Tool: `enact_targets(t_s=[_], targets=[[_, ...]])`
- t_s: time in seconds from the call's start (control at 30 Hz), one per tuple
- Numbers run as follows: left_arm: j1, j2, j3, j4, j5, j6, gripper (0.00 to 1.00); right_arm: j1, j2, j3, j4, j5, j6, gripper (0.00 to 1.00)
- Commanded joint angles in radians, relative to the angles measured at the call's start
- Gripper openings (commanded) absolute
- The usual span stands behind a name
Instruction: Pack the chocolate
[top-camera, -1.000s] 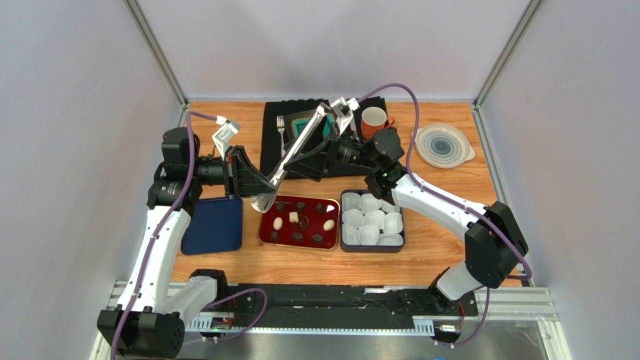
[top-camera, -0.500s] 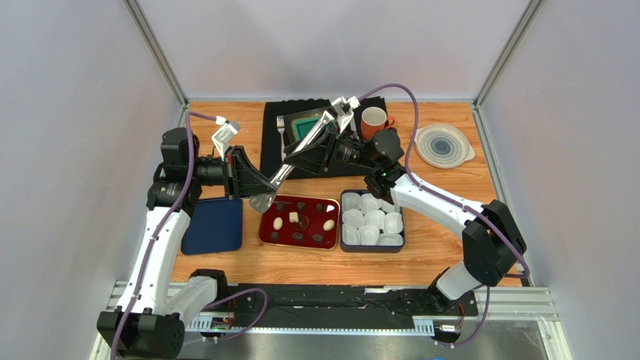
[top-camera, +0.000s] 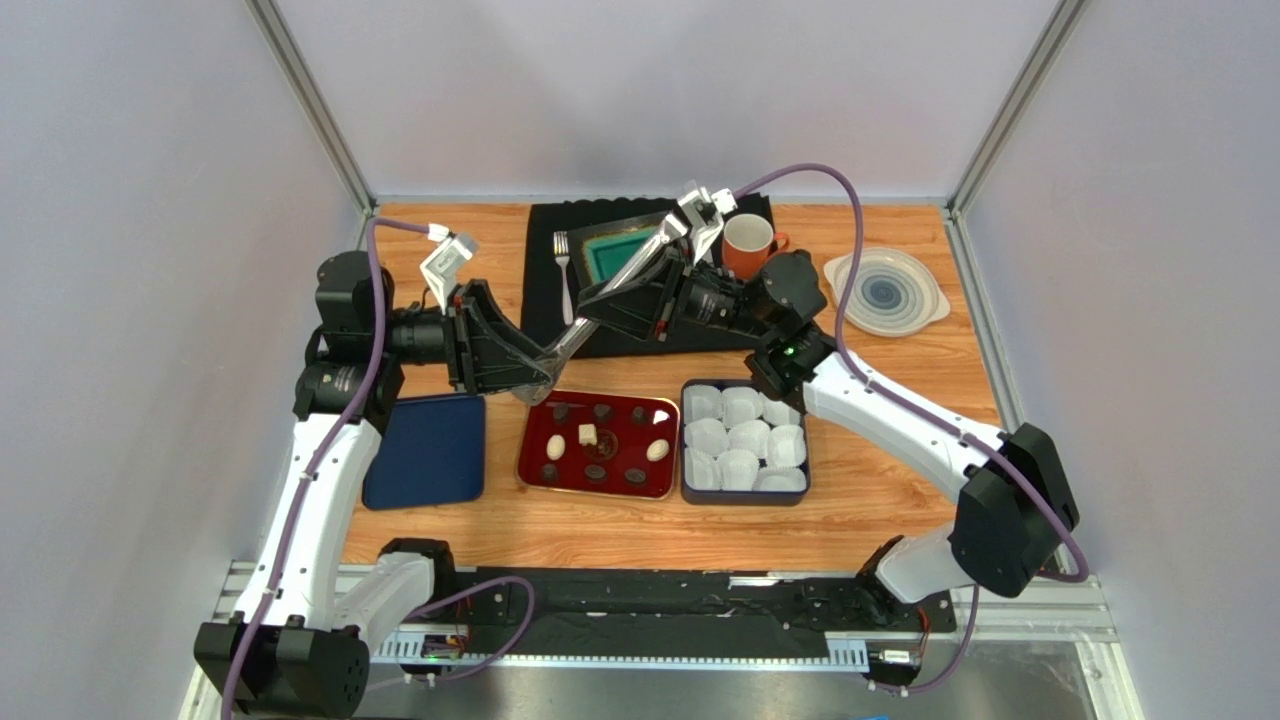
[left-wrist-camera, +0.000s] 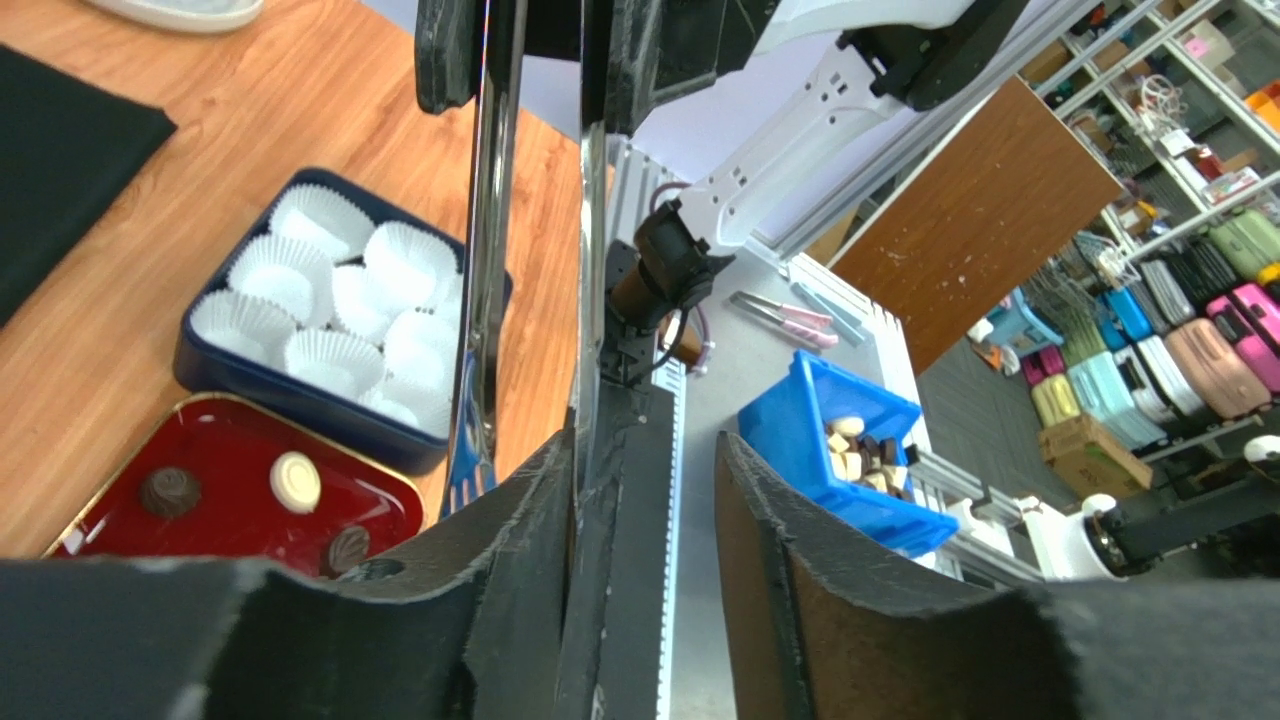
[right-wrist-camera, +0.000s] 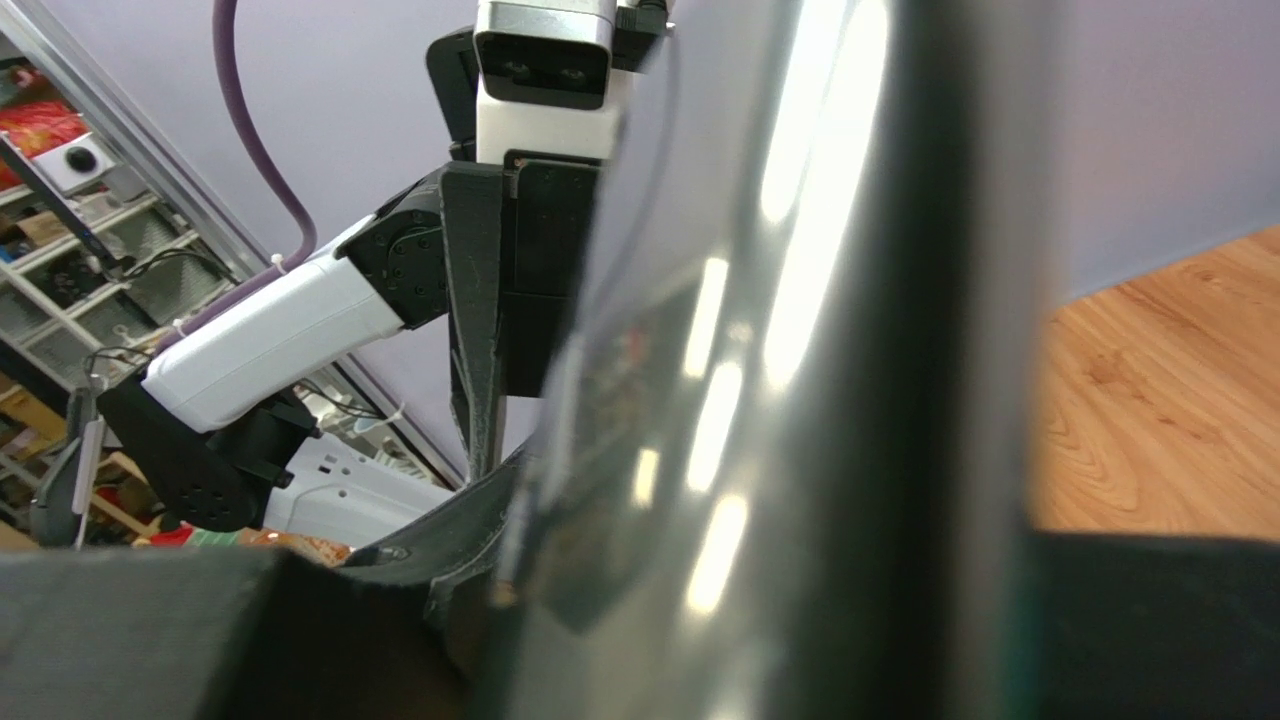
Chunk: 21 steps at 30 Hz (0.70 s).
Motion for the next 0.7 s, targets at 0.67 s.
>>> enact_targets(t_s=[0.67], targets=[[0.371,0.367,-0.065,-0.392,-0.276,0.558,0.84,0.107,-0.053,0.166,-0.666,0.404,-0.471,0.37]])
